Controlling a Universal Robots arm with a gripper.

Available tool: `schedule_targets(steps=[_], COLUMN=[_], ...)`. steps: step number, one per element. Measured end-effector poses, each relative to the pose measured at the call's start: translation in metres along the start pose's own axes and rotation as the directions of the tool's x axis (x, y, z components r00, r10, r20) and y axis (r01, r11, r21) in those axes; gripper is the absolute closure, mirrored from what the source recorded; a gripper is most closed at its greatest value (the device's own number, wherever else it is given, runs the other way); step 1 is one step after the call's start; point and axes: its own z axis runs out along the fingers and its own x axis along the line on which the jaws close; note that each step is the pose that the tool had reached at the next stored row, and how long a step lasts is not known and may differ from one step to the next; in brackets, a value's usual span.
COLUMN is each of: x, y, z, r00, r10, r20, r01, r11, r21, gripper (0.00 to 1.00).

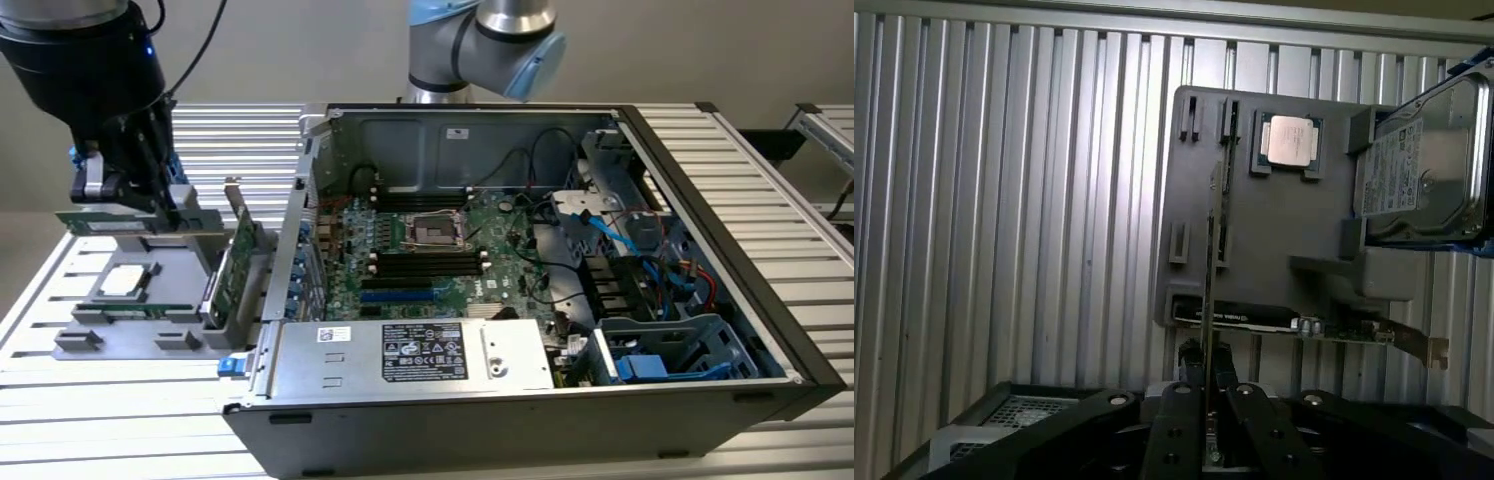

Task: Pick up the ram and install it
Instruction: 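Pick up the ram and move it above insertion slot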

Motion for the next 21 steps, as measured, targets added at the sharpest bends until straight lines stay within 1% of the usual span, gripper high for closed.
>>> schedule_targets(steps=[4,11,14,21], x=[0.0,0.001,0.002,0.001], y=[-0.0113,-0.0385,-0.0505,-0.079], z=[-0.0069,-0.0178,-0.0206,-0.0247], r00=[0.9999,0.9998,0.9998,0.9998], r10=[-0.009,-0.012,-0.012,-0.013], r20=[0.0048,0.013,0.0152,0.0175], r01=[0.009,0.012,0.012,0.013], r11=[1.0,0.9999,0.9999,0.9999], r21=[-0.0005,-0.0004,-0.0004,-0.001], gripper=[0.86,0.86,0.86,0.86])
